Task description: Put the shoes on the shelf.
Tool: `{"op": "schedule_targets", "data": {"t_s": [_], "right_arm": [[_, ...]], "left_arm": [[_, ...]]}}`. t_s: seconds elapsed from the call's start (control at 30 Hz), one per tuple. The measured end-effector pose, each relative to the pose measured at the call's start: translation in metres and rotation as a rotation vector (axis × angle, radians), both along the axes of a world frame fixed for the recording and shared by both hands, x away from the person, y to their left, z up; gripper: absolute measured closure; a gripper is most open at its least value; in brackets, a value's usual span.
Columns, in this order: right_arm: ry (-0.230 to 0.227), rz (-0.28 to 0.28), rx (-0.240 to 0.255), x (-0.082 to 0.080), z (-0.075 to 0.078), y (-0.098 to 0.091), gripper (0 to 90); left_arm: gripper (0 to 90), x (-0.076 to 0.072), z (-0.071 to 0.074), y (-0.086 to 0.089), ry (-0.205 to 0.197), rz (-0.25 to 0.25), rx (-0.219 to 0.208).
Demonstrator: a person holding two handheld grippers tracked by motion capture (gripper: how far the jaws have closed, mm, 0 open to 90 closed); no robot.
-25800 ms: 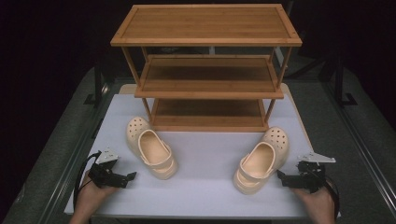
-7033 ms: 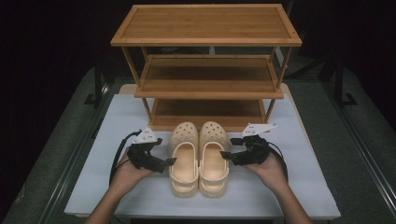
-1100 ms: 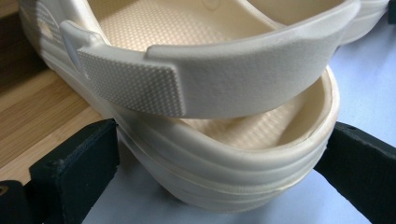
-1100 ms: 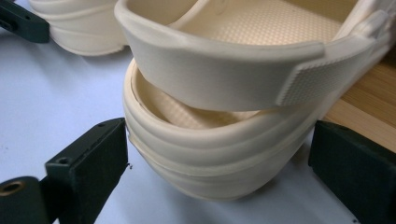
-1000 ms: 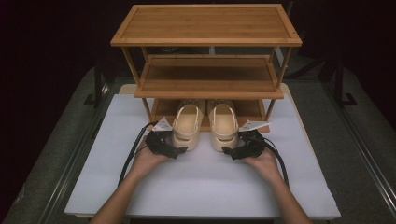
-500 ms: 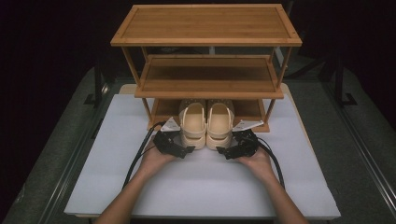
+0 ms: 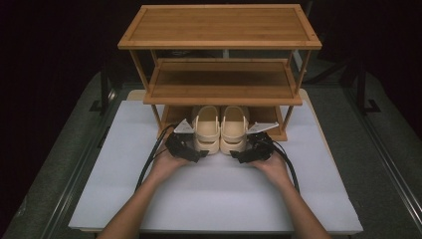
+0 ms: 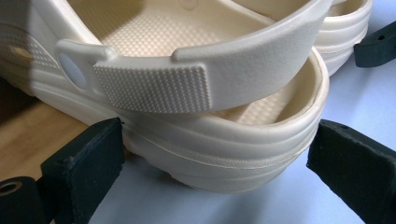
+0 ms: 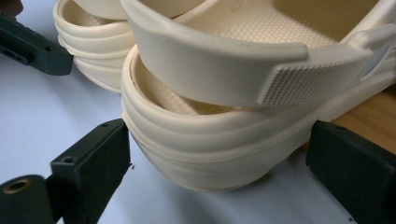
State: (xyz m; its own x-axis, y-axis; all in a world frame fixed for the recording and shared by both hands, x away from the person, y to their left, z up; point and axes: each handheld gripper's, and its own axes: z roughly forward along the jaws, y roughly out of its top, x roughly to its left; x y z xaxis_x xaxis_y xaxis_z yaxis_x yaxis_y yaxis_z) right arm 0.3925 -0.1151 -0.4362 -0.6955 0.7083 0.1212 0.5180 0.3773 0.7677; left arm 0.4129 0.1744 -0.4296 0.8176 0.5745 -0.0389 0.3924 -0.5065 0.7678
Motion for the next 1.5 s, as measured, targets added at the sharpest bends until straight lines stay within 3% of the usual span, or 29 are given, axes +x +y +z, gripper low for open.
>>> {"op": "schedule_targets", "data": {"t_s": [0.23, 0.4, 0.5, 0.67, 0.77, 0.8, 0.93, 0.97, 1.1, 1.37, 1.5], "right_arm": [[-0.008, -0.025, 0.035, 0.016, 0.005, 0.002, 6.3], [-0.019, -0.041, 0.034, 0.028, 0.009, 0.004, 6.3], [-0.044, -0.051, 0.011, 0.035, 0.009, 0.008, 6.4], [-0.038, -0.086, -0.009, 0.046, 0.003, 0.014, 6.6], [-0.028, -0.1, -0.005, 0.05, 0.001, 0.016, 6.6], [-0.065, -0.077, -0.01, 0.054, -0.001, 0.014, 6.6], [-0.056, -0.088, 0.002, 0.058, -0.005, 0.014, 7.0], [-0.069, -0.088, -0.028, 0.06, -0.006, 0.011, 7.2], [-0.058, -0.081, -0.023, 0.061, -0.011, 0.01, 7.6], [-0.056, -0.086, -0.026, 0.061, -0.011, 0.011, 7.5], [-0.053, -0.081, -0.019, 0.061, -0.01, 0.009, 7.5]], "left_arm": [[4.3, 0.017, 0.006, 0.0, -0.007, 0.023, -0.013], [4.6, 0.028, 0.006, 0.0, -0.011, 0.038, -0.036], [5.6, 0.034, 0.004, -0.003, -0.02, 0.062, -0.015], [6.5, 0.044, -0.003, -0.003, -0.034, 0.096, -0.008], [6.9, 0.048, -0.003, -0.004, -0.052, 0.087, 0.005], [7.0, 0.049, -0.004, -0.005, -0.055, 0.09, 0.012], [7.0, 0.053, -0.006, -0.007, -0.057, 0.088, 0.025], [7.0, 0.053, -0.007, -0.007, -0.059, 0.092, 0.029], [7.0, 0.053, -0.009, -0.011, -0.071, 0.096, 0.041], [6.9, 0.051, -0.009, -0.011, -0.052, 0.113, 0.03], [6.9, 0.053, -0.008, -0.007, -0.042, 0.097, 0.029]]}}
